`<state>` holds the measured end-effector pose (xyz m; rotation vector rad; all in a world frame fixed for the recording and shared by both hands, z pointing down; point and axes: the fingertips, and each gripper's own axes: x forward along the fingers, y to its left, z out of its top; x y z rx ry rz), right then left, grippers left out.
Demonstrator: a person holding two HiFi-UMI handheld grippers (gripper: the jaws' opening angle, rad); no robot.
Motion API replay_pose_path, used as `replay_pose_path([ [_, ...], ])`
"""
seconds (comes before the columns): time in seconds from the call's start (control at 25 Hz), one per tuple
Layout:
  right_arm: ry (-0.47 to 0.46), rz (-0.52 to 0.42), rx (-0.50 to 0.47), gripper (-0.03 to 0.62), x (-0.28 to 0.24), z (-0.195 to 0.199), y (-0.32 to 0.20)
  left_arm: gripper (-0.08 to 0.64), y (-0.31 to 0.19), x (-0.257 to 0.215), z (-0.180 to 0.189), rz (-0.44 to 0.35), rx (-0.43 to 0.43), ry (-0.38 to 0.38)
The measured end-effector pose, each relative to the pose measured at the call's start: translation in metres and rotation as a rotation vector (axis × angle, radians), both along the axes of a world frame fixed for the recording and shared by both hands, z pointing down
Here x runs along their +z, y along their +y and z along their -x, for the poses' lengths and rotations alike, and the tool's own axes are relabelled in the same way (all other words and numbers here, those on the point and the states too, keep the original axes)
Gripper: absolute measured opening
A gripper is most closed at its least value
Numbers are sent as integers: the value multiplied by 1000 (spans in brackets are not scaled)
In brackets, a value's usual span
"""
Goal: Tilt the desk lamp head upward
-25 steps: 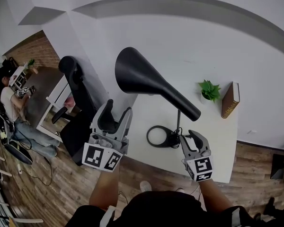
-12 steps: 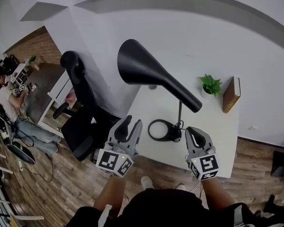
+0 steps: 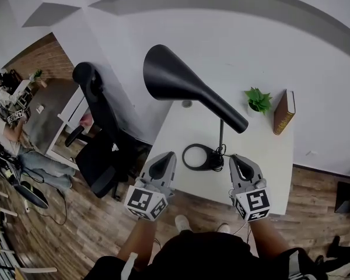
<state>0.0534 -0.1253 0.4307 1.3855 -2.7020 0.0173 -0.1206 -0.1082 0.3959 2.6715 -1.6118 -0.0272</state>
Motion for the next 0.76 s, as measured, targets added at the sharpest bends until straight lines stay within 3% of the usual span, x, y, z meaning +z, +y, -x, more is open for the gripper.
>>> replay_pose_path([
  [0.44, 8, -8, -11, 0, 2, 9, 8, 8, 6, 2, 0, 8, -22, 10],
  [0.76, 55, -31, -7, 0, -1, 12, 10, 8, 2, -10, -2, -38, -18, -35],
])
